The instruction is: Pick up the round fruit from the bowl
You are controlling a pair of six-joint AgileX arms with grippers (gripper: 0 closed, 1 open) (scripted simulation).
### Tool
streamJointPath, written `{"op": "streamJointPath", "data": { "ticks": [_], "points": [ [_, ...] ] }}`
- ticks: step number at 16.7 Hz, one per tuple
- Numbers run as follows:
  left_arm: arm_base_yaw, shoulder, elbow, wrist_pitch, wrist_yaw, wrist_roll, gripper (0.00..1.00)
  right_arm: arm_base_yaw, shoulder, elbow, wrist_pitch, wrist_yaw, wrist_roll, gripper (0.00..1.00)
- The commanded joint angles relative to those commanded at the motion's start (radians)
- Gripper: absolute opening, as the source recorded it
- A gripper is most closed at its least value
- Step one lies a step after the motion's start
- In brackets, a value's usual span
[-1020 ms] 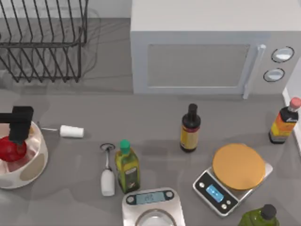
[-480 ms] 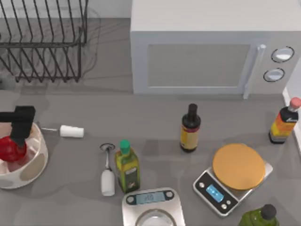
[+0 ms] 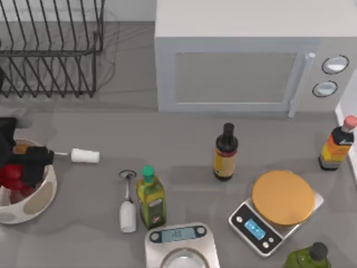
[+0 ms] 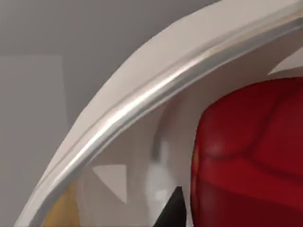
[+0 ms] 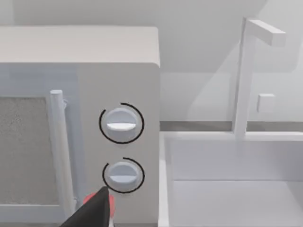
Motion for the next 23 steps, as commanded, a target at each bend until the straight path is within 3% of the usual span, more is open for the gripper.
{"op": "streamJointPath", "data": {
  "ticks": [6,19,23],
  "points": [
    [0.001,0.03,-0.035,0.049,0.0,0.001,1.0,0.0,0.0,0.0,0.0,0.0,0.0,1.0],
    [0.001,0.03,-0.035,0.049,0.0,0.001,0.02,0.0,0.0,0.0,0.0,0.0,0.0,1.0],
    [0.001,0.03,-0.035,0.049,0.0,0.001,0.0,0.0,0.0,0.0,0.0,0.0,0.0,1.0]
  ]
}}
